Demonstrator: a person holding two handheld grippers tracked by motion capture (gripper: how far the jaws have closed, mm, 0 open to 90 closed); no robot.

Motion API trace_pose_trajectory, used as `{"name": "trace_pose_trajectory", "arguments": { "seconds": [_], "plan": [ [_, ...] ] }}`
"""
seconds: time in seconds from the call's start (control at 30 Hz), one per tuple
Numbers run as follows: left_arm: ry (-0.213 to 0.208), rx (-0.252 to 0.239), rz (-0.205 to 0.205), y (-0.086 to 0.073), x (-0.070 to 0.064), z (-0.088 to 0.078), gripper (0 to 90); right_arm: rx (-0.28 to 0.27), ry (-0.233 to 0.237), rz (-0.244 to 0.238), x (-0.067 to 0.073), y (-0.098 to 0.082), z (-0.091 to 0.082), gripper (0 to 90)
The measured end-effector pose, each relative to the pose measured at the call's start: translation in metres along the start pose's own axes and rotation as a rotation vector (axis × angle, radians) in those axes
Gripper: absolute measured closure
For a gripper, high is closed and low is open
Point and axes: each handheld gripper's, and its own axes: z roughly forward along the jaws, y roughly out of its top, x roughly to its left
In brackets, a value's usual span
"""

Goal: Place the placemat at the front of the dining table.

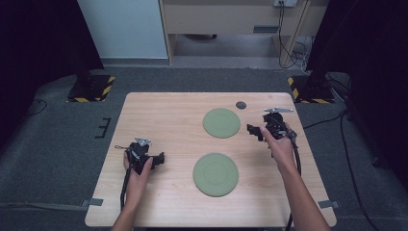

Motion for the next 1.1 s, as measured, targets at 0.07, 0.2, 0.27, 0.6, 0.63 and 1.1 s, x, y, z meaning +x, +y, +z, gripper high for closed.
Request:
{"name": "trace_pose_trajectory", "arguments": {
  "seconds": [0.07,0.2,0.27,0.6,0.63,1.1],
  "plan": [
    [0.001,0.000,-0.001,0.000,0.000,0.000,0.0,0.002,0.004,-0.005,-0.001,-0.003,-0.003,7.4],
    [0.001,0.000,-0.001,0.000,0.000,0.000,0.0,0.004,0.009,-0.012,-0.003,-0.009,-0.008,7.3],
    [0.001,0.000,-0.001,0.000,0.000,0.000,0.0,0.002,0.010,-0.020,-0.004,-0.012,-0.011,7.1],
    [0.001,0.000,-0.002,0.000,0.000,0.000,0.0,0.007,0.006,-0.022,-0.011,-0.019,-0.018,7.1],
    [0.001,0.000,-0.002,0.000,0.000,0.000,0.0,0.008,0.007,-0.017,-0.012,-0.020,-0.018,7.2],
    [0.004,0.000,-0.003,0.000,-0.001,0.000,0.0,0.032,0.016,-0.010,-0.019,-0.041,-0.023,7.5]
  ]
}}
